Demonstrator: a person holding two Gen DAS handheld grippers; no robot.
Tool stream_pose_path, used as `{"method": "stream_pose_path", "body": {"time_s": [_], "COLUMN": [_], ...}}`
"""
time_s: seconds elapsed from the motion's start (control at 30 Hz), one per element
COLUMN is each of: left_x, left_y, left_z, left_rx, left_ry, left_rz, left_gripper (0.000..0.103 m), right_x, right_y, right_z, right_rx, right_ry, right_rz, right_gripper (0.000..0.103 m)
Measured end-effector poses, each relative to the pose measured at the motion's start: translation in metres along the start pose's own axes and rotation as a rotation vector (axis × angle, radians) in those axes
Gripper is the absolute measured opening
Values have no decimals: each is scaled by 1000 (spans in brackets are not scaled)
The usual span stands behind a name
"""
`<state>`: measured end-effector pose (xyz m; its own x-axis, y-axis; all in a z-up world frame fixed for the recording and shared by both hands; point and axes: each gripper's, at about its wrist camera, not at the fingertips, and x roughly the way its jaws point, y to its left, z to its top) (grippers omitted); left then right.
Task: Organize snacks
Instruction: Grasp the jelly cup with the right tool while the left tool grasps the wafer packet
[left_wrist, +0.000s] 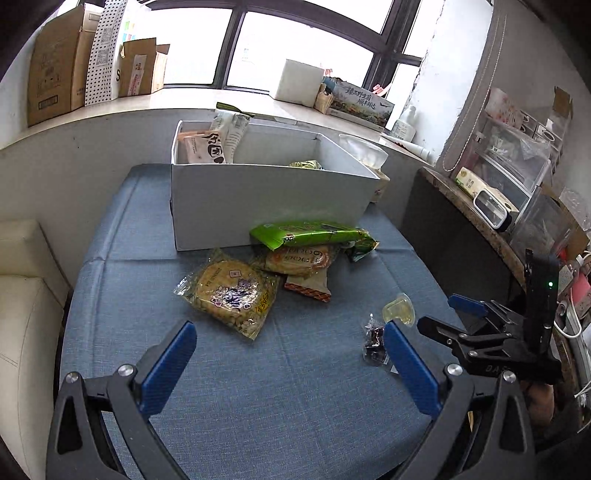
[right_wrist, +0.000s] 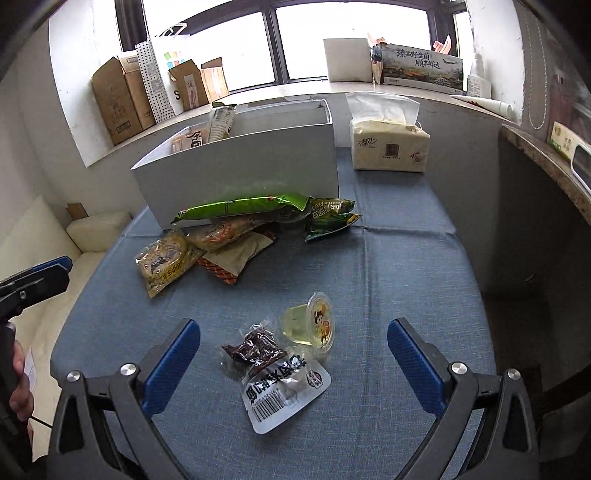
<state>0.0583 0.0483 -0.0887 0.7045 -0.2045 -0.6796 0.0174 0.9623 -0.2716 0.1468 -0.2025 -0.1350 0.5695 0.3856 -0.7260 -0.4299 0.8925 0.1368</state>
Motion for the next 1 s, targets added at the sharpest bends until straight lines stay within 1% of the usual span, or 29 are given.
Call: {"method": "stream_pose_path", "body": {"time_s": [0.03, 0.27, 0.3, 0.37, 0.43, 0.47, 0.5, 0.53, 0.57, 0.87, 1.0], "left_x": [1, 9, 9, 10, 10, 11, 11, 11, 11, 15, 23], "left_y": [1, 8, 8, 9, 10, 10, 10, 10, 10, 11, 11], "left_z": [0, -4, -4, -5, -6, -6, -6, -6, -6, -7, -3], "left_rx": [-4, -23, -22, -25, -27, -26, -25, -26, -26, -24, 1], "left_ry": [2, 28, 28, 30, 32, 32, 32, 34, 35, 38, 46], "left_rz": [5, 14, 16, 12, 15, 15, 17, 17, 17, 20, 37], "left_gripper": [103, 103, 103, 103, 103, 103, 103, 103, 103, 103, 103], "right_x": [5, 35, 40, 50, 61, 66, 71, 70, 69, 60, 51], "right_y": [1, 6, 5, 4, 2, 1, -1, 0, 2, 2, 2], "right_z": [2, 11, 11, 11, 9, 7, 5, 3, 2, 2, 5], "right_rx": [1, -7, -6, 2, 0, 4, 13, 10, 2, 20, 11], "right_ry": [16, 53, 63, 84, 115, 133, 149, 134, 139, 125, 83], "right_rz": [-13, -71, -68, -73, -100, -107, -107, -109, -117, -93, -99], "right_gripper": [103, 103, 101, 92, 60, 52, 50, 46, 44, 43, 43]}}
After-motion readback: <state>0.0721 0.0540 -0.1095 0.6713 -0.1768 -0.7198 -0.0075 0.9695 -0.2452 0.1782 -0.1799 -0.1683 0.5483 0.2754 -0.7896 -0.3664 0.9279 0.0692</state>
